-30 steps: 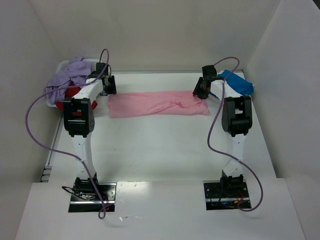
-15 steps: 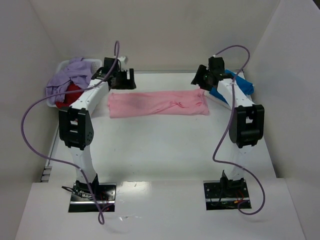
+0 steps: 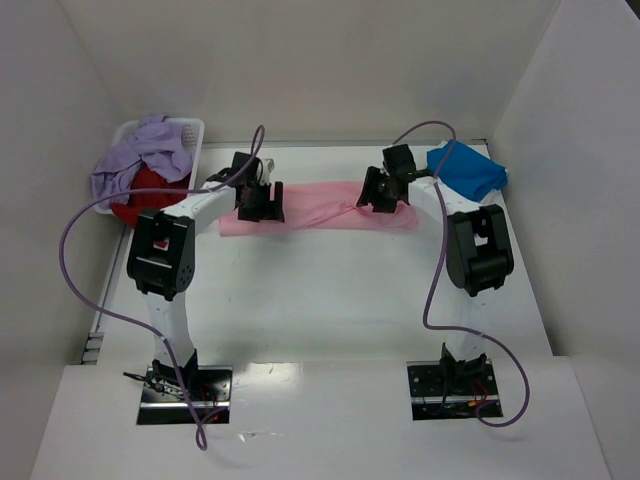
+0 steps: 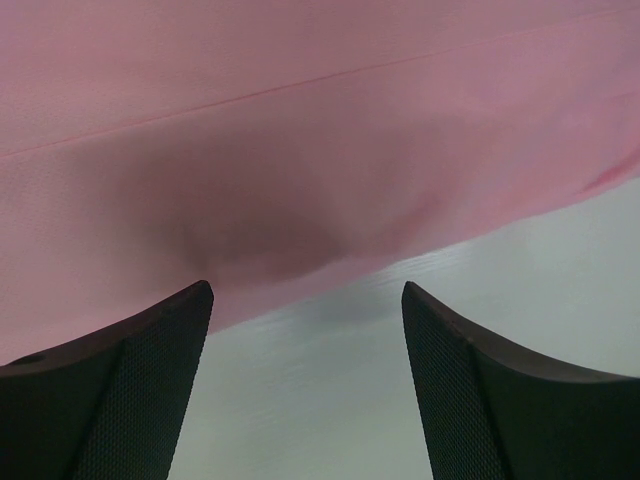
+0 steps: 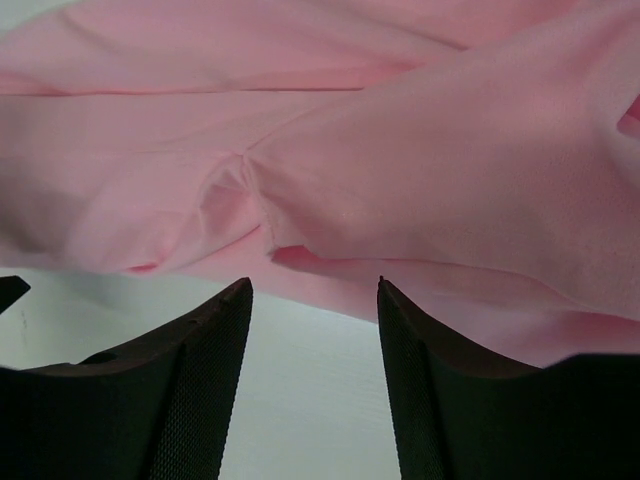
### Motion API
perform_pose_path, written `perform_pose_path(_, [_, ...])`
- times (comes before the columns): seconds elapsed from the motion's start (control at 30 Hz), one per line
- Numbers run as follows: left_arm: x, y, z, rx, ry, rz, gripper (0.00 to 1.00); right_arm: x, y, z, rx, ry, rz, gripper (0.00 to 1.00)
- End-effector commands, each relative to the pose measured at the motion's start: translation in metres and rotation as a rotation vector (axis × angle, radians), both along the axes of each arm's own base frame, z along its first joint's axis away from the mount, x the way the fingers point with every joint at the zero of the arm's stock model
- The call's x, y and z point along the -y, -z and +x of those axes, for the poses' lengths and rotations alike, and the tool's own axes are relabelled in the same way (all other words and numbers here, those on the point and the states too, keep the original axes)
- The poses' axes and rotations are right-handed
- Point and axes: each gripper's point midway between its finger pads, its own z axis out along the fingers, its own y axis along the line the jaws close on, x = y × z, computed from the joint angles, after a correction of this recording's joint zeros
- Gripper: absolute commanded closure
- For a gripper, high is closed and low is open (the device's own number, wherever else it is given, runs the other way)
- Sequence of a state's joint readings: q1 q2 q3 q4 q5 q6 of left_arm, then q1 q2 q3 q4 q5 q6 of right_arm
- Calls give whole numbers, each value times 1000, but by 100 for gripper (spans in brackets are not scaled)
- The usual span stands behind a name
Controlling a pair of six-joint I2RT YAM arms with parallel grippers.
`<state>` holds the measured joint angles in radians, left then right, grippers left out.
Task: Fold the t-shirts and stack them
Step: Fold the other side of the tshirt into a rectangle
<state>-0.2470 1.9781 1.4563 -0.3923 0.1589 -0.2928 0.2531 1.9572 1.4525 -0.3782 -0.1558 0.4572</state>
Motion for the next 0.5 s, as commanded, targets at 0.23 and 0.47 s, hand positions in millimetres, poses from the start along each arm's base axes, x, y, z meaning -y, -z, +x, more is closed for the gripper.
perform_pose_path(0.23, [-49, 31, 11, -55, -129, 196, 16, 16, 38, 9, -20, 50, -116, 49])
perform_pose_path(0.47, [-84, 42, 5, -105, -169, 263, 16, 39, 57, -2, -80, 98, -176, 51])
